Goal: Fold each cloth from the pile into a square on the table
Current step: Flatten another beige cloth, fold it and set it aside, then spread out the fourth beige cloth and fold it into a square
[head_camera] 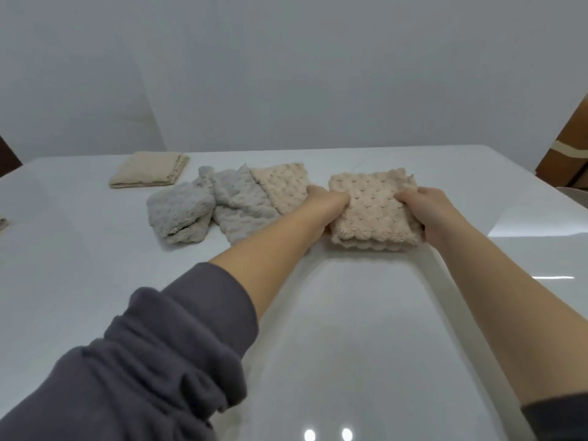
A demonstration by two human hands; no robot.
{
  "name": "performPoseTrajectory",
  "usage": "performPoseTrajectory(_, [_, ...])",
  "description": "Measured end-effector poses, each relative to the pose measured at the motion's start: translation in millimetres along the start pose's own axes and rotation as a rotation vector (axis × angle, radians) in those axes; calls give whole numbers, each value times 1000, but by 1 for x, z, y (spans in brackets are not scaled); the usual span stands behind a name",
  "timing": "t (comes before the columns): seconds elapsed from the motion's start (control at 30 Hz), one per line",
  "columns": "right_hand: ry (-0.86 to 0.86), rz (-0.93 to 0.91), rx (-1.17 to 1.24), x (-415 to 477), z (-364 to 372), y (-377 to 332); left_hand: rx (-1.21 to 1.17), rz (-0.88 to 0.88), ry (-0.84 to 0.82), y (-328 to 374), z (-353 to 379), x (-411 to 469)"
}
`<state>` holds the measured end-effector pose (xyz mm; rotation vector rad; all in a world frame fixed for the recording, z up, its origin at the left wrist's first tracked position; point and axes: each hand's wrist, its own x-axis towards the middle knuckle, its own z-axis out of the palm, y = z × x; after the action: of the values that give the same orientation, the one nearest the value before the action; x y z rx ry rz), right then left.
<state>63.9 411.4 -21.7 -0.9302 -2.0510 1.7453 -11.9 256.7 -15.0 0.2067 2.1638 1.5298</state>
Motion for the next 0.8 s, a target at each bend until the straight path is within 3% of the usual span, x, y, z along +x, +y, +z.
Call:
performPoseTrajectory(0.13, [125,-28,-6,51,-16,9,-27,-78,-67,10,32,36])
performPoseTrajectory(0.3, [256,-205,-159,95,-19,13,167,177,96,15,53,70])
performPoseTrajectory(0.37, [276,-253,-372,101,-15,11,270,210,124,18,57,78])
performPoseTrajectory(0.47, [301,-360,-932,94,-9,12,643,304,171,23,53,79])
performPoseTrajectory(0.57, [129,-337,-1110,76,12,12,1087,482,354,15,36,79])
performPoseTrajectory(0.63, [18,-230,-1151,71,32,14,1256,334,348,3,22,85])
performPoseTrajectory(0.7, [-17,-181,-1199,72,47,18,1266,157,308,-13,9,92])
performPoseTrajectory(0.8, [-6,-218,-1201,83,51,28,1206,166,287,-32,-5,96])
